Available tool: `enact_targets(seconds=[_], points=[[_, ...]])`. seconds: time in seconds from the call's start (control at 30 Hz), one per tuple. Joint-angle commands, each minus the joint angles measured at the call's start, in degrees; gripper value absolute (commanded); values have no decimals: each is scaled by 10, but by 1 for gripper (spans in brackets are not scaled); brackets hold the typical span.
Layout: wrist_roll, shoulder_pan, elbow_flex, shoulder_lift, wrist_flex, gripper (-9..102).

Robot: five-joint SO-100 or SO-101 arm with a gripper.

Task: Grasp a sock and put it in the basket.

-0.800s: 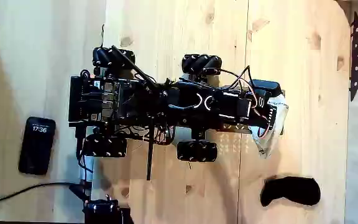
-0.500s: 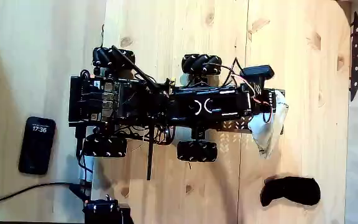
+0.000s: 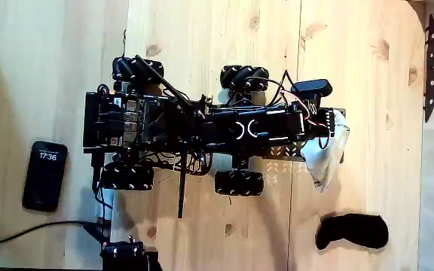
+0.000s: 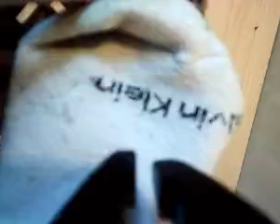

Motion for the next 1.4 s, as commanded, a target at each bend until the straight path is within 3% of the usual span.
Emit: enact_targets(seconds=[0.0, 0.33, 0.47, 0.6, 0.8, 0.93, 1.1, 1.37], points=[[4, -4, 4, 2, 76, 0], [4, -4, 4, 2, 76, 0], [0, -47, 3, 1, 76, 1], [-3, -18, -12, -12, 65, 1], [2, 51, -168, -112, -4, 1], [78, 110, -318, -261, -97, 1], [90, 173, -503, -421, -143, 1], [92, 263, -645, -570, -181, 1]])
